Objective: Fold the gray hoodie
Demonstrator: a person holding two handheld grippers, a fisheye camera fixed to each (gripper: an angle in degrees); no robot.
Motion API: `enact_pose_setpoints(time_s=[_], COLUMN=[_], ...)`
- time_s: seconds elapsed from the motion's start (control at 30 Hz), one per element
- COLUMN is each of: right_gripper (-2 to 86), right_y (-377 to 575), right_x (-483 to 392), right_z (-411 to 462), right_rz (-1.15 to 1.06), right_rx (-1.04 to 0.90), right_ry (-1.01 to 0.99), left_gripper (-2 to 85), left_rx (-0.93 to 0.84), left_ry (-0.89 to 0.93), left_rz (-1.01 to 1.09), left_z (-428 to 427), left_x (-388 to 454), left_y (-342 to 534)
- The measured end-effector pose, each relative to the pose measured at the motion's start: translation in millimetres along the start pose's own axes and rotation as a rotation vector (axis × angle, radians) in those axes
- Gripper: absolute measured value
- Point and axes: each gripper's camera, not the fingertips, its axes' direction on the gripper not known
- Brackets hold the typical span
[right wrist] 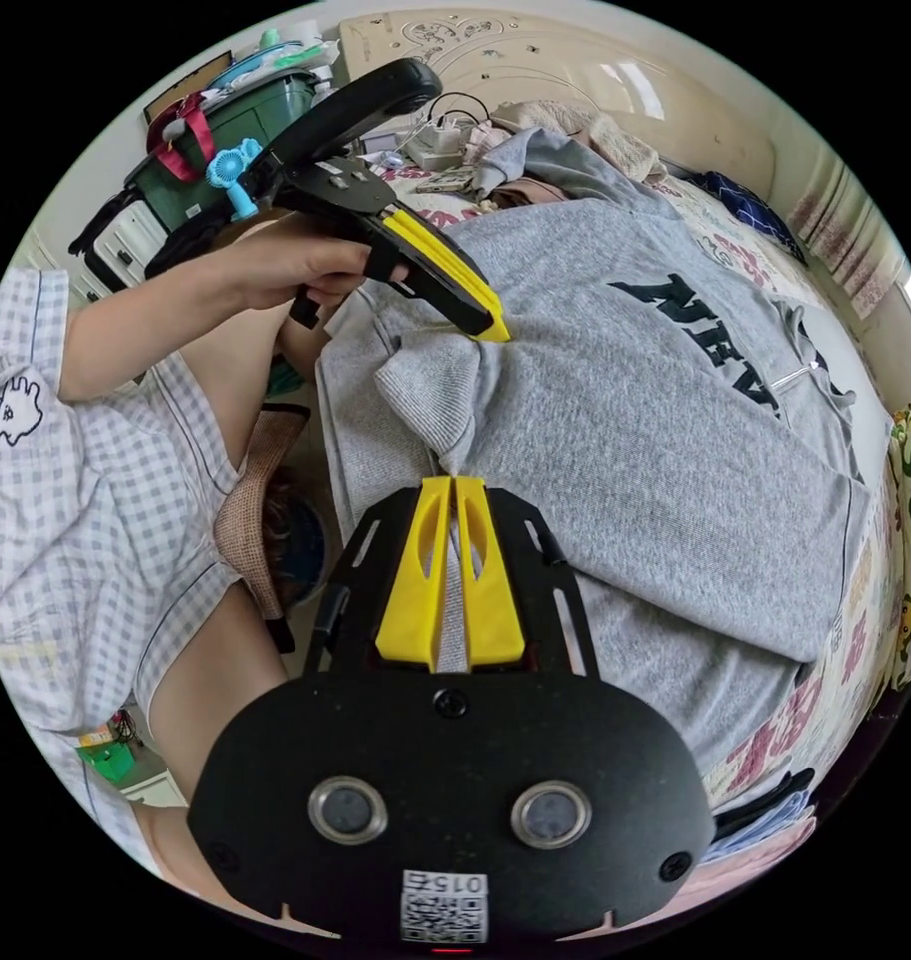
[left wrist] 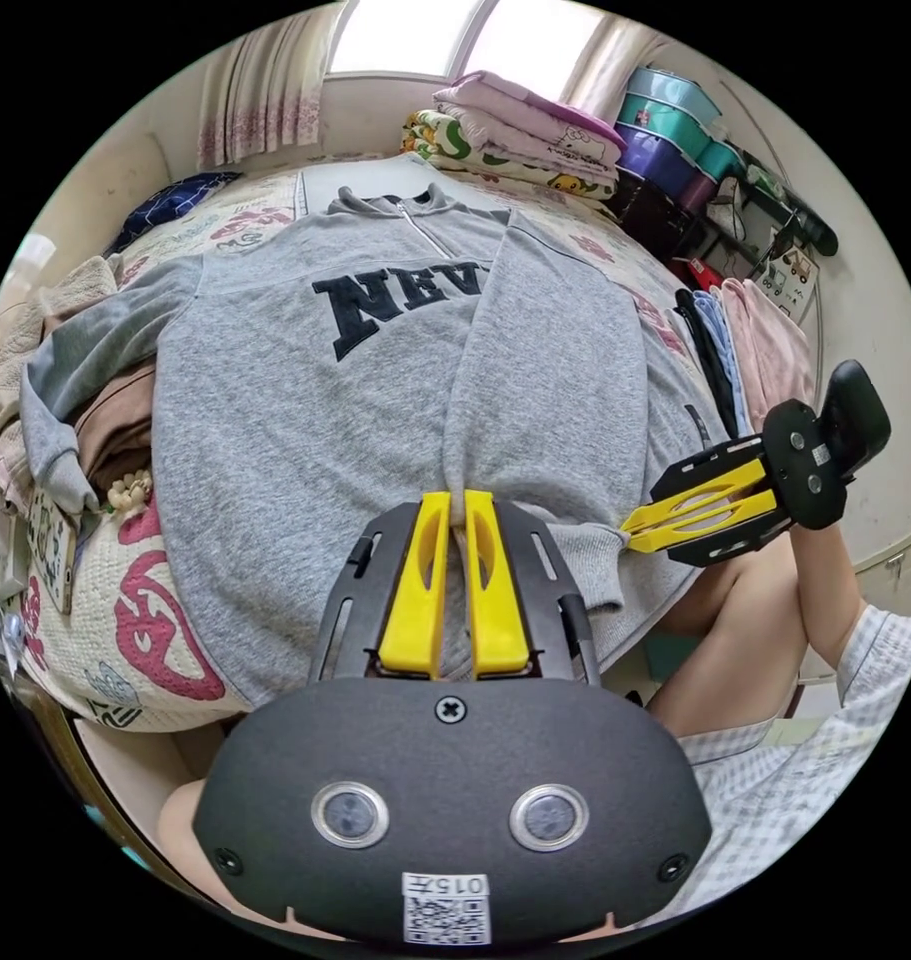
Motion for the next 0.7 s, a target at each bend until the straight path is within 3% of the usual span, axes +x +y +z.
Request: enact_pose_setpoints(time_s=[0.2, 0.43, 0.6, 0.7], right_gripper=[4.1, 3.6, 4.9, 4.9], right_y=[9, 15, -35, -54], right_x=[10, 20, -1, -3], right_z=[-26, -76, -50, -30], right_rz=[0.07, 0.117, 0.028, 0.012], right_rx=[0.055, 0.29, 0.21, 0.13], right_ry=[-0.039, -0.165, -0.226, -0.258], left_gripper=[0.9, 1.3, 3.1, 5.1], left_rx=[0.009, 0.055, 0.055, 0.08], left_ry=[-0.03, 0.026, 0.105, 0.254], left_rz=[0.007, -0.05, -0.062, -0.074], left_z=[-4, -6, -7, -23], left_x=[6, -9, -26, -55], left_y=[4, 23, 34, 46])
